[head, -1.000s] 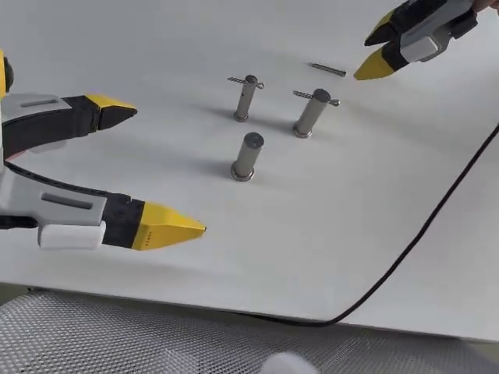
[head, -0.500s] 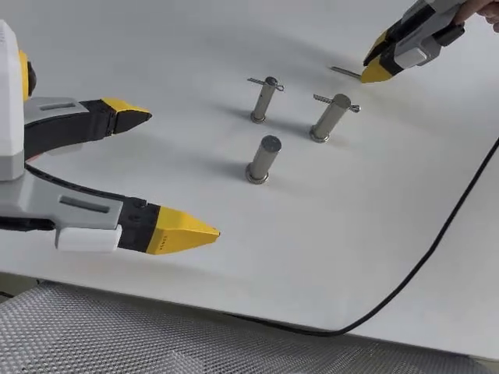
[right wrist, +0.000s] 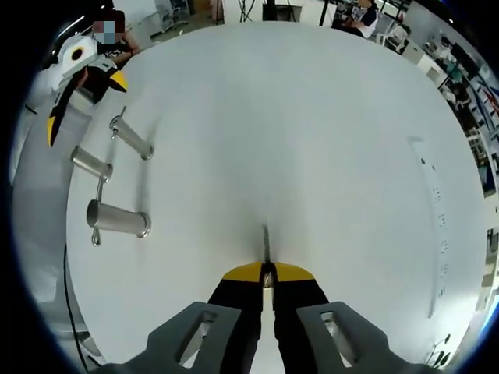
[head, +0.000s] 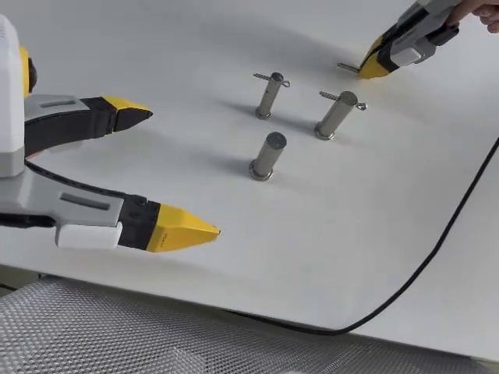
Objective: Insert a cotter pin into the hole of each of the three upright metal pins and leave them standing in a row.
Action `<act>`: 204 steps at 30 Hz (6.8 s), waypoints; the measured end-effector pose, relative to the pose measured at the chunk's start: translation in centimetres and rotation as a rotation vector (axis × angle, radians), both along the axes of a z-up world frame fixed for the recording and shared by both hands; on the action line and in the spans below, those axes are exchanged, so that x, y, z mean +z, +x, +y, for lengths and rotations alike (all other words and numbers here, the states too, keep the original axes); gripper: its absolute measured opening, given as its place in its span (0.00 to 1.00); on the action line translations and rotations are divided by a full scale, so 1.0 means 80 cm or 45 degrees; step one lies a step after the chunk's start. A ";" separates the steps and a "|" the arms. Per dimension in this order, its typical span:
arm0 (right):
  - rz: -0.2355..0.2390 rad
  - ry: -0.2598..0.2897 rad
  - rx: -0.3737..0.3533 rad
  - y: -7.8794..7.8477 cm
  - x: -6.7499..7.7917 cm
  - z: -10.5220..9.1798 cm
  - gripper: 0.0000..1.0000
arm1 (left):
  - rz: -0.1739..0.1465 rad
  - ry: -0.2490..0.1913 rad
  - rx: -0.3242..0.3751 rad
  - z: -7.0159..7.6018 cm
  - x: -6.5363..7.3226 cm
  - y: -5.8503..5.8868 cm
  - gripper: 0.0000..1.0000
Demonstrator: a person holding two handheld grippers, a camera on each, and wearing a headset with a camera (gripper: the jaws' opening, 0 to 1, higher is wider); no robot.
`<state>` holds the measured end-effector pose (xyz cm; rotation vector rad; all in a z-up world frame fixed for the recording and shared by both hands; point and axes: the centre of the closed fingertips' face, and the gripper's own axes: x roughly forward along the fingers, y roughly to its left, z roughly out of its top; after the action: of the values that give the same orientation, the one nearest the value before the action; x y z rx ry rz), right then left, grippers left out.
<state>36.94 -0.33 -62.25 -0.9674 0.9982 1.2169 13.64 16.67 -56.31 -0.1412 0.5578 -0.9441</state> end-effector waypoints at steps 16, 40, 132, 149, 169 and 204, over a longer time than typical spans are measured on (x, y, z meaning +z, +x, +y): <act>-0.068 -0.065 0.183 -0.011 0.012 0.004 0.00 | -0.022 0.017 0.011 -0.003 0.008 0.010 0.95; -0.304 0.264 0.065 -0.047 0.087 0.015 0.00 | -0.129 -0.024 0.004 -0.014 0.060 0.039 0.91; -0.670 0.577 0.233 -0.227 0.155 0.076 0.08 | 0.275 -0.223 -0.082 -0.140 0.081 0.067 0.00; -0.077 0.869 -0.150 -0.262 0.134 0.074 0.14 | -0.151 0.022 -0.355 -0.114 0.080 0.038 0.00; 0.035 0.906 -0.128 -0.283 0.130 0.089 0.06 | -0.365 0.098 -0.600 -0.131 0.085 0.002 0.00; 0.039 0.857 -0.042 -0.294 0.125 0.097 0.00 | -0.459 0.219 -0.644 -0.115 0.059 0.009 0.27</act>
<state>13.41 7.43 -52.24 -0.4001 0.5529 1.4090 14.36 7.46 -51.61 0.3359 0.3391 -1.3696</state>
